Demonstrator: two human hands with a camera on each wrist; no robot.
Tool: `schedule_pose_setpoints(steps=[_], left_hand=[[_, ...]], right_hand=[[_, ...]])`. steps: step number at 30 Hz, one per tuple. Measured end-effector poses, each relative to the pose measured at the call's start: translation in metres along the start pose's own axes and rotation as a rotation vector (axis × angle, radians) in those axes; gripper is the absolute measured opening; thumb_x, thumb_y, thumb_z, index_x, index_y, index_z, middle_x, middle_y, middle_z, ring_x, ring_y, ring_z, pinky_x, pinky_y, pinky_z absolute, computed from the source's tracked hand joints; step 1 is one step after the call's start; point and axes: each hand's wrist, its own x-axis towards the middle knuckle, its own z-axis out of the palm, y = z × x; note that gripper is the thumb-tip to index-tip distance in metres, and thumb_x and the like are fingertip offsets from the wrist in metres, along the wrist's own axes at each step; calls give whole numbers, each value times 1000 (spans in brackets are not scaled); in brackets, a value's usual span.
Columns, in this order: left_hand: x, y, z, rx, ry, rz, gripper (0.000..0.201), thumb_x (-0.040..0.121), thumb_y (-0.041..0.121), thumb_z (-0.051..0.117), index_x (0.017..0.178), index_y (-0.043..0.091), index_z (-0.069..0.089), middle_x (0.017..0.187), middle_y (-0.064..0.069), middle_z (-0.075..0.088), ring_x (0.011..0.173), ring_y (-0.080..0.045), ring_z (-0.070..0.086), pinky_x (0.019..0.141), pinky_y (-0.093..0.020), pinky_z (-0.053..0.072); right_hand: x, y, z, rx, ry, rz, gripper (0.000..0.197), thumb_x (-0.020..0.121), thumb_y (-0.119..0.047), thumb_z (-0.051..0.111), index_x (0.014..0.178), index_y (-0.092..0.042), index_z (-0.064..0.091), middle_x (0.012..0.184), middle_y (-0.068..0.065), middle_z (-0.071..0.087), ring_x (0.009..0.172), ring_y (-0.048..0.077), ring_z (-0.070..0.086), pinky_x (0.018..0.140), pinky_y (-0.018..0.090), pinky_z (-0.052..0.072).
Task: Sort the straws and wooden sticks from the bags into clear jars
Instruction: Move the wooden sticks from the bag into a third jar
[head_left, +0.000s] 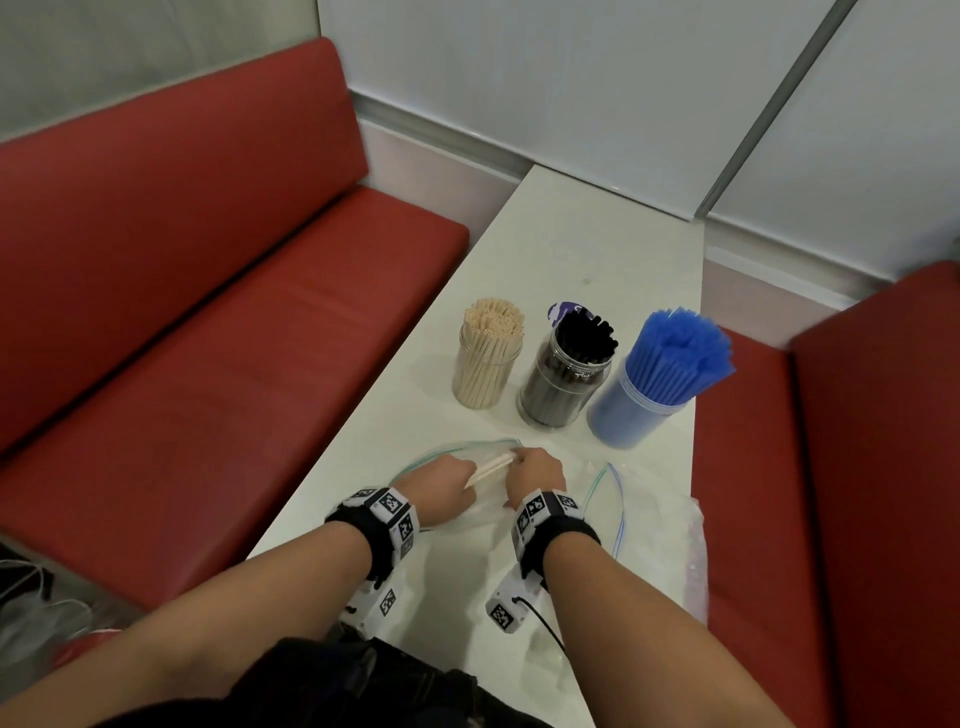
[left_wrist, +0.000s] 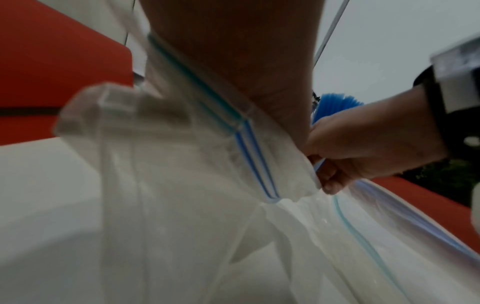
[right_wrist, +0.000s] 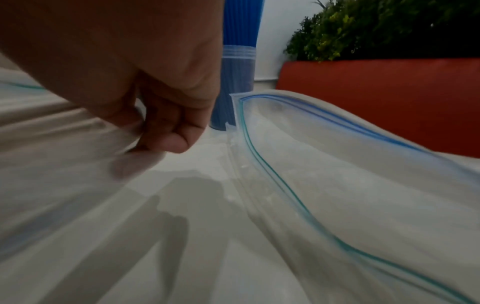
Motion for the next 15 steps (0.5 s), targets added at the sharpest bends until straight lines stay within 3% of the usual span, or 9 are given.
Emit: schedule_pose_setpoints(steps=[3,6,9,10,12,13,15], left_hand=[[-1,-1,-3,-17,26,83,15,91,38,47,83,25,48,79,2,58,72,-22,56,63,-30,37],[-1,0,-7,-140,156,67,18,85,47,43,76,31,45,65,6,54,61,-18,55,57,-33,42],[8,8,-19,-430,196,-4,19,85,47,44,83,31,55,61,4,59,50,-14,58,45,-30,49],[14,11,-25,-529,186,-28,17,87,44,46,86,33,59,59,6,59,47,-10,56,43,-27,47],[29,12,-35,-662,207,-81,16,93,37,52,95,28,65,61,10,55,53,-9,53,52,-26,45],[35,12,-40,-728,223,-122,18,94,36,56,97,22,67,62,9,53,54,-12,50,54,-26,43],[44,11,-48,-896,227,-204,25,92,37,60,86,13,67,57,4,46,47,-16,41,46,-24,34]], right_hand=[[2,7,-3,324,-24,164,35,98,0,42,118,-5,71,101,18,69,77,38,73,52,32,57],[1,22,-10,531,-225,311,19,102,-4,44,117,-9,54,105,13,60,72,19,64,44,20,51],[4,27,-12,556,-278,424,17,98,3,41,102,-3,57,75,14,57,58,21,57,46,26,44],[5,24,-11,523,-273,413,16,96,4,43,94,-2,58,69,15,56,56,24,56,47,26,41],[6,12,-15,371,-280,270,9,91,0,59,95,-6,55,80,14,56,64,25,56,47,24,39],[9,4,-19,286,-243,172,23,87,-6,68,102,-10,51,89,13,56,72,25,55,49,25,39],[14,-11,-34,299,-145,-2,49,83,-14,75,120,-14,44,102,9,53,82,24,52,56,26,40]])
